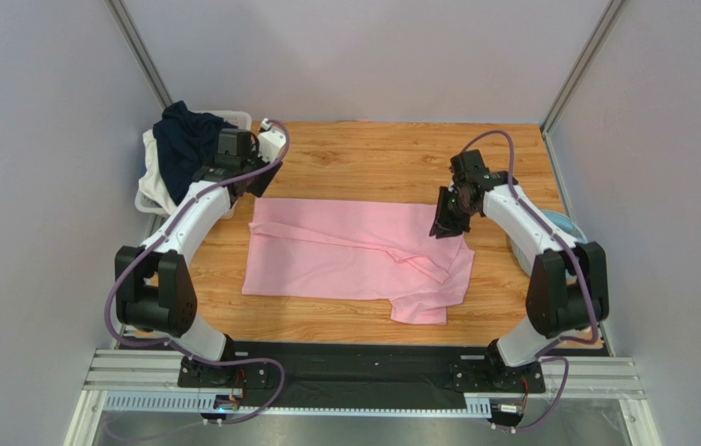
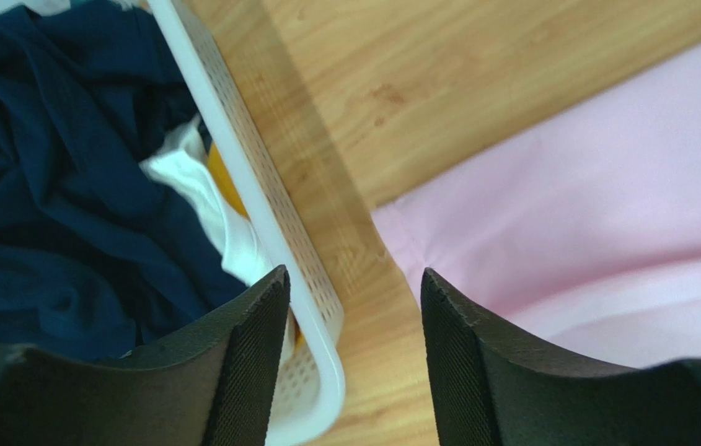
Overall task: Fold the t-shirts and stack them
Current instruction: Fold the flattened tshirt in 1/3 of the way
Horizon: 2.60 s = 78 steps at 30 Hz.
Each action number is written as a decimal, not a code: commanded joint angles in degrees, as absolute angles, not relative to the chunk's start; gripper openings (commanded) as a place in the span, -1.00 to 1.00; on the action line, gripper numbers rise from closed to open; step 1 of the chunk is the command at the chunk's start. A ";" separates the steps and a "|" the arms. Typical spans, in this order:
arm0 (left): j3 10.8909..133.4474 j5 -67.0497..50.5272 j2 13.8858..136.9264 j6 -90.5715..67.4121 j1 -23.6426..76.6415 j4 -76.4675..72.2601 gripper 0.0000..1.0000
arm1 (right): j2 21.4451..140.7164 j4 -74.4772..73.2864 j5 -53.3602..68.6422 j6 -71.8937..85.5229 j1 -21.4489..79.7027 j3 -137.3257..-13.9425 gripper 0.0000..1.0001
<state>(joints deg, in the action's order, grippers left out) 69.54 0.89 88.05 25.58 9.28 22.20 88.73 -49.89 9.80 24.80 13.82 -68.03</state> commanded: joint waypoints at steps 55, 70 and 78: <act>58.17 -1.84 79.98 24.00 9.58 23.82 -0.19 | 98.17 -49.49 5.36 28.30 33.57 -75.68 -0.77; 60.31 -3.25 95.88 19.86 12.83 23.03 -0.25 | 102.39 -47.38 4.48 27.51 34.45 -75.16 -0.81; 58.97 -3.26 97.65 23.73 13.18 28.91 -0.28 | 100.91 -46.14 9.05 28.04 30.69 -75.84 -0.81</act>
<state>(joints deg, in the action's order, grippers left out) 58.00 -2.94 97.82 21.45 12.88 23.83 102.26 -47.59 6.63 28.08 33.71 -72.90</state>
